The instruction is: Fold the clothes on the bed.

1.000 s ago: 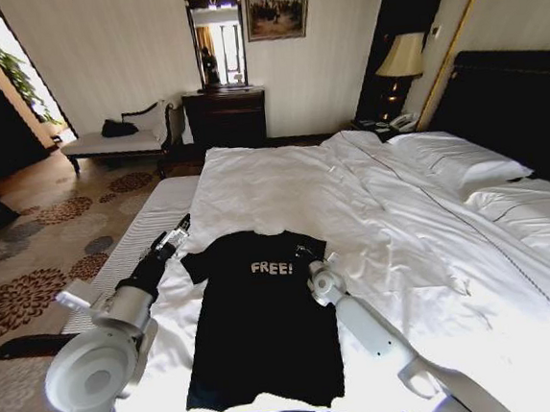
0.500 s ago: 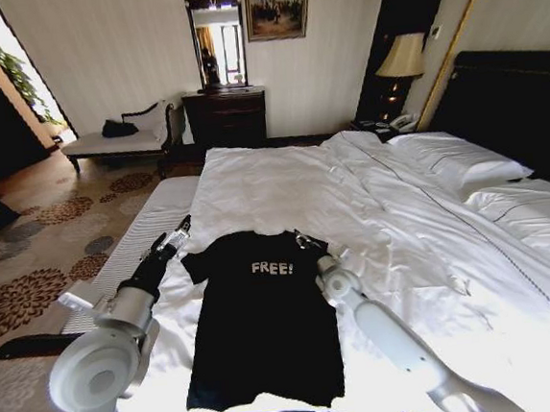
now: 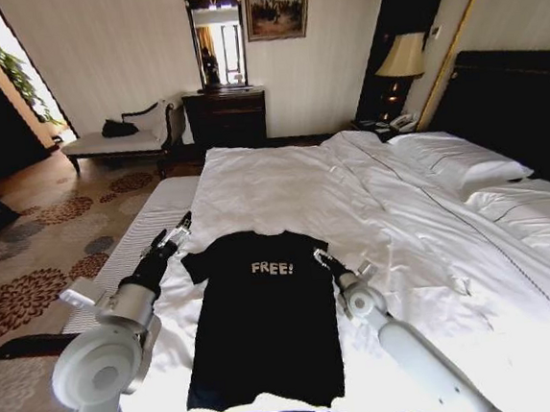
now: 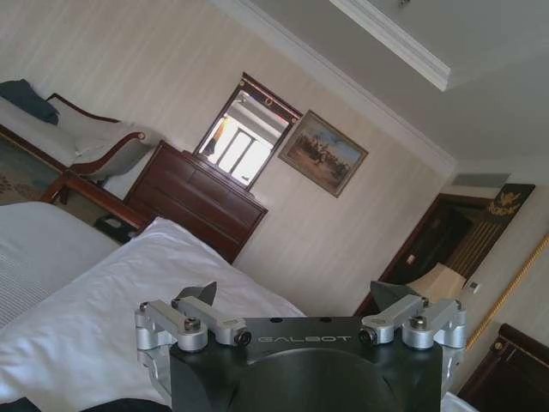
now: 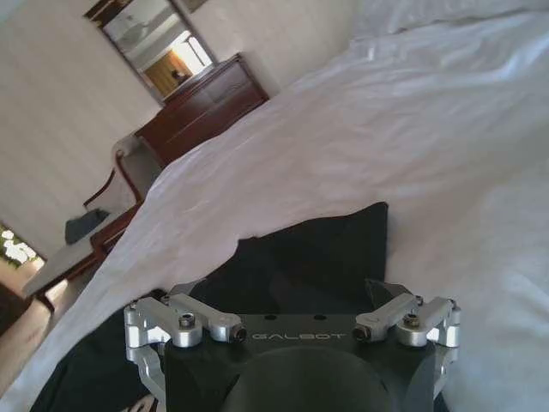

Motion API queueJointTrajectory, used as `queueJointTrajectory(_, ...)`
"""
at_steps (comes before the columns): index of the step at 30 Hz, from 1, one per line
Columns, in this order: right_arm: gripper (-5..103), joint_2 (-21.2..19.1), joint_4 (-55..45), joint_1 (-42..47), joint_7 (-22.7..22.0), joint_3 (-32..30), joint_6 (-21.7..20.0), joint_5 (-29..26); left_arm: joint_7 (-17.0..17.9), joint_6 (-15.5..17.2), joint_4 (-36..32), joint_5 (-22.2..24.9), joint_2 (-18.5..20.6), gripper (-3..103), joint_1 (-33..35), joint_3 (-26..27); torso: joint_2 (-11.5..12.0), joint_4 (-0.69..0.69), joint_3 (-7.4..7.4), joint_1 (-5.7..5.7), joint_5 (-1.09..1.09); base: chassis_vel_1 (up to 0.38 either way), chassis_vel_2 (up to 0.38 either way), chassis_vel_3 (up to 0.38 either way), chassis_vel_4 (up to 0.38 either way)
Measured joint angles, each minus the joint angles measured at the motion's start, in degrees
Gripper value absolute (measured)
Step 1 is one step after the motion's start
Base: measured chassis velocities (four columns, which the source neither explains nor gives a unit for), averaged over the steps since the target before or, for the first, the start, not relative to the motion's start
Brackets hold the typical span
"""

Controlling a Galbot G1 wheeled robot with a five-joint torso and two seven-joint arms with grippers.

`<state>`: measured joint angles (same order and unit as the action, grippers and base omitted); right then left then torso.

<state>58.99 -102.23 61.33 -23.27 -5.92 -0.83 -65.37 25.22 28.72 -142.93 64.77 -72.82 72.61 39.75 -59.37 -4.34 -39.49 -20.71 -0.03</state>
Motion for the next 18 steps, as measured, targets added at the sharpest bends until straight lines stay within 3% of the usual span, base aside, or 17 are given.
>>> queueJointTrajectory(3, 100, -0.2, -1.0, 0.8, 1.1, 1.8, 0.7, 3.1, 0.0, 0.0, 0.1, -0.3, 0.0, 100, 0.2, 0.0, 0.0, 0.01, 0.00, 0.00, 0.00, 0.000, 0.000, 0.000, 0.000)
queueJointTrajectory(11, 100, 4.7, -3.6, 0.8, -4.6, 3.7, 1.0, -9.5, -0.1, 0.1, 0.1, -1.0, 0.0, 100, 1.0, -0.1, 0.0, 0.02, 0.00, -0.01, -0.01, 0.000, 0.000, 0.000, 0.000)
queueJointTrajectory(18, 100, 5.8, -2.5, 1.6, -4.5, 2.9, 1.4, -11.0, -0.1, 0.1, 0.0, -1.5, -0.1, 100, 1.2, 0.0, 0.0, 0.01, -0.01, -0.01, 0.00, 0.000, 0.000, 0.000, 0.000)
